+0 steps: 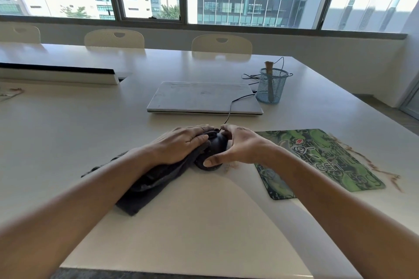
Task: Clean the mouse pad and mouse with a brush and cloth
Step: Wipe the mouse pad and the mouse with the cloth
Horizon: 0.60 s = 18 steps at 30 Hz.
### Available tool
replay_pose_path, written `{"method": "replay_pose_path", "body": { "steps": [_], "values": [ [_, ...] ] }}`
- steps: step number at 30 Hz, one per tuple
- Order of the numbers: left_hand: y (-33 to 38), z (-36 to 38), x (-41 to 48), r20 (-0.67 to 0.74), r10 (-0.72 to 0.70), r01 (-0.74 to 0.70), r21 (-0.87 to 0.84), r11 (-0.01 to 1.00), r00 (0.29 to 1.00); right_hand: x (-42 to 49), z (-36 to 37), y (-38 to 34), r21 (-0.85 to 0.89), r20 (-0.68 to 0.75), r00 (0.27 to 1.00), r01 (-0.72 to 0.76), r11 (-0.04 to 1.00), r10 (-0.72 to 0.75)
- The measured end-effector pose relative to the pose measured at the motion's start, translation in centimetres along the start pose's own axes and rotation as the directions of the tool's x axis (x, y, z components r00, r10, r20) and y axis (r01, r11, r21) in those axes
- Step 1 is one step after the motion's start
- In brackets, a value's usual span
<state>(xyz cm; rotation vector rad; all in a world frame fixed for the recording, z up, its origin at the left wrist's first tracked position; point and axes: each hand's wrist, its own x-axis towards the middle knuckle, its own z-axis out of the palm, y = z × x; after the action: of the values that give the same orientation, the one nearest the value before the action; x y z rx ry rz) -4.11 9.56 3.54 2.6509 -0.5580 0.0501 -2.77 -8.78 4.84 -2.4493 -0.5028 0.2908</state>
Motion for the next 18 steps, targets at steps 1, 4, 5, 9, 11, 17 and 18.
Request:
{"method": "replay_pose_path", "body": {
  "steps": [1, 4, 5, 9, 11, 17, 18],
  "values": [
    [0.0, 0.0, -0.1, -0.006, 0.013, -0.013, -0.011, 1.000, 1.000, 0.1, 0.0, 0.0, 0.006, 0.002, 1.000, -0.004, 1.000, 0.004],
    [-0.1, -0.2, -0.9, -0.024, 0.058, -0.058, -0.035, 0.998, 0.998, 0.2, 0.0, 0.2, 0.020, 0.016, 1.000, -0.010, 1.000, 0.010],
    [-0.3, -0.2, -1.4, -0.030, 0.075, -0.076, -0.034, 0.997, 0.997, 0.3, 0.0, 0.2, 0.021, 0.020, 1.000, -0.010, 1.000, 0.009],
    [-0.9, -0.2, -3.7, -0.056, 0.206, -0.207, -0.007, 0.978, 0.977, 0.3, 0.1, 0.4, 0.012, 0.008, 1.000, -0.001, 1.000, 0.001],
    [-1.0, -0.2, -3.8, -0.034, 0.220, -0.220, 0.014, 0.976, 0.975, 0.2, 0.2, 0.4, 0.015, 0.007, 1.000, 0.005, 1.000, -0.005],
    [-1.4, -0.6, -1.0, 0.044, 0.115, -0.114, -0.025, 0.993, 0.992, -0.1, 0.1, 0.1, 0.023, 0.013, 1.000, 0.003, 1.000, -0.004],
    [-1.4, -0.7, -0.4, 0.050, 0.109, -0.107, -0.035, 0.994, 0.993, -0.2, 0.1, 0.0, 0.027, 0.016, 1.000, 0.004, 1.000, -0.004]
  ]
}}
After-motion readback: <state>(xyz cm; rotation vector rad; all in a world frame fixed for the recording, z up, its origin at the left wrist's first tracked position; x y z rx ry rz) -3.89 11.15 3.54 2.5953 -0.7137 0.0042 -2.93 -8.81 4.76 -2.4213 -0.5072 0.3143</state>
